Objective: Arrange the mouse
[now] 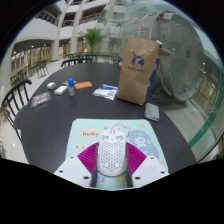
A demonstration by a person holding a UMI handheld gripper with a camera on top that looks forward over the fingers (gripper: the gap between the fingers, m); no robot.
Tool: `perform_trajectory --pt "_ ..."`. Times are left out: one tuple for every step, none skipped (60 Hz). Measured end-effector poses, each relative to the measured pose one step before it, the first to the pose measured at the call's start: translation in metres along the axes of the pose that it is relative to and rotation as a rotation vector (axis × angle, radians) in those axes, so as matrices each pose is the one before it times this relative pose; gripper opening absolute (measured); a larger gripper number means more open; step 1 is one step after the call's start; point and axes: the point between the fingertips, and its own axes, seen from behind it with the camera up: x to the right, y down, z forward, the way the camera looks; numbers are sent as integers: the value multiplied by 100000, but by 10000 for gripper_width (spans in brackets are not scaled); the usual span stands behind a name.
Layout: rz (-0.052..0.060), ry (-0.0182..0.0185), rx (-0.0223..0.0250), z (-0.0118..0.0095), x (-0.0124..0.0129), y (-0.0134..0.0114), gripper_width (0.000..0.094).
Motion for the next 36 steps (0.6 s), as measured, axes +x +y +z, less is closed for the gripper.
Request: perform_trajectory --pt "-500 -329 -990 266 196 325 394" --pt "-464 -106 -888 204 71 314 395" --pt "-103 -162 549 49 1 -30 396" --pt "107 -193 1289 3 32 -262 395" --pt "113 -258 486 -2 -7 -13 394" --pt "37 -268 -419 26 6 163 394" --pt "-122 -131 -315 11 14 114 395" --pt "-165 -66 35 86 70 -155 395" --pt "5 4 308 -9 -6 -17 398" --pt "136 -71 -187 18 -49 53 432" --pt "515 -16 -555 13 -43 128 458" --pt "944 189 -480 47 5 98 474" --pt "1423 35 -601 82 -33 -2 500" --pt "1543 371 -790 23 -13 177 516" --pt "1473 725 -765 -12 70 186 525" --pt "1501 976 -158 -80 81 66 541" --pt "1185 942 102 -108 103 7 566" --pt "1086 1388 -323 -149 187 126 612" --pt "954 1250 -509 -219 169 192 663" --pt "777 1017 -553 -250 114 181 712" --pt "477 750 -535 -338 41 290 776" --pt "247 497 -544 -487 5 247 815" --pt "352 496 -248 -390 -14 211 846" --pt "463 82 173 -422 -93 94 852" --pt "786 291 733 -453 -70 -25 852" --pt "818 138 965 -528 -99 -45 852" --pt "742 -14 894 -563 -163 0 852" --pt "553 -115 669 -633 -196 43 851" --pt "347 82 158 -650 -290 -61 851" --pt "211 -55 479 -894 -155 267 849" --pt "-67 138 522 -700 -114 97 850" --pt "-313 166 557 -720 -89 61 850" --pt "-482 138 630 -757 -129 77 850" --pt "-534 168 717 -779 -121 45 849" --pt "-483 320 756 -766 -89 25 847" --pt "-399 500 735 -563 -57 -93 843"
